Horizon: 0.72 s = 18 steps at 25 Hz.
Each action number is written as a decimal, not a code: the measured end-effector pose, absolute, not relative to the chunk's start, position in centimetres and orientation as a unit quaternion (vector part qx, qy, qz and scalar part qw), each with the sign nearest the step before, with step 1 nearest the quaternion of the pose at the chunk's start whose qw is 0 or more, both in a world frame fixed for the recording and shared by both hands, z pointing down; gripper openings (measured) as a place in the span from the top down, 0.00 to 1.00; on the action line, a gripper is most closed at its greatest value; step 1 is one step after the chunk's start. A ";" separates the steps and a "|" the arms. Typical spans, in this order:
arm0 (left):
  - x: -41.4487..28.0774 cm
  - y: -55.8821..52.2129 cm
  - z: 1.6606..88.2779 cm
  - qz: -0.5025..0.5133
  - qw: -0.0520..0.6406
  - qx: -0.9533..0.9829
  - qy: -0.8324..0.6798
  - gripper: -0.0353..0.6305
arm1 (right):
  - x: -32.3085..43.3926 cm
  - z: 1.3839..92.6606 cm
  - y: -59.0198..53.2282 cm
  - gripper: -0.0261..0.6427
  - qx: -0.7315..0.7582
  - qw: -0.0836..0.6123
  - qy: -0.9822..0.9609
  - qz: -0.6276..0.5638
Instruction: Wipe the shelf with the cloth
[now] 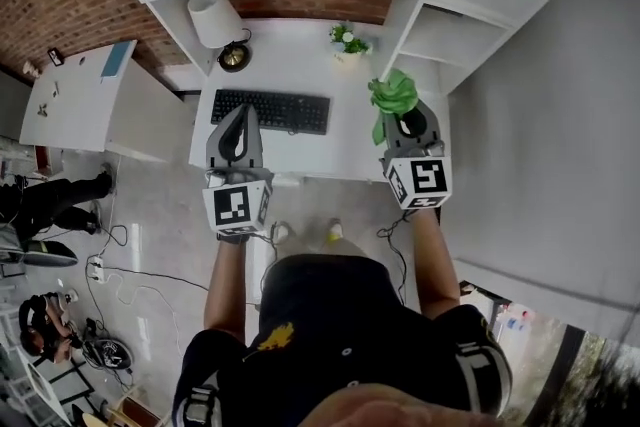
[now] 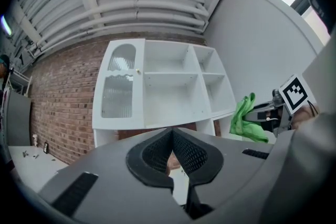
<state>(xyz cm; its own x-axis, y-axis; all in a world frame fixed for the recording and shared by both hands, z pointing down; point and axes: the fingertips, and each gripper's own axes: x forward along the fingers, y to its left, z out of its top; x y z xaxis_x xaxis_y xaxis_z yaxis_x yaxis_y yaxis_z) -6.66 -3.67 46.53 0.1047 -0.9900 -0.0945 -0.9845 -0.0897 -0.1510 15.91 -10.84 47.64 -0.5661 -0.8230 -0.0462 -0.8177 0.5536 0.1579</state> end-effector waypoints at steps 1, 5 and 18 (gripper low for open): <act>-6.6 -3.9 46.7 -0.018 0.089 -0.740 0.666 0.92 | 15.9 47.5 -10.8 0.90 0.468 0.015 -0.879 -0.087; -7.7 -4.2 47.0 -0.005 0.086 -0.743 0.663 0.92 | 16.5 48.2 -10.4 0.90 0.491 -0.004 -0.867 -0.080; -16.4 -4.2 47.9 -0.024 0.085 -0.730 0.678 0.92 | 15.8 47.6 -8.8 0.90 0.537 0.013 -0.837 -0.106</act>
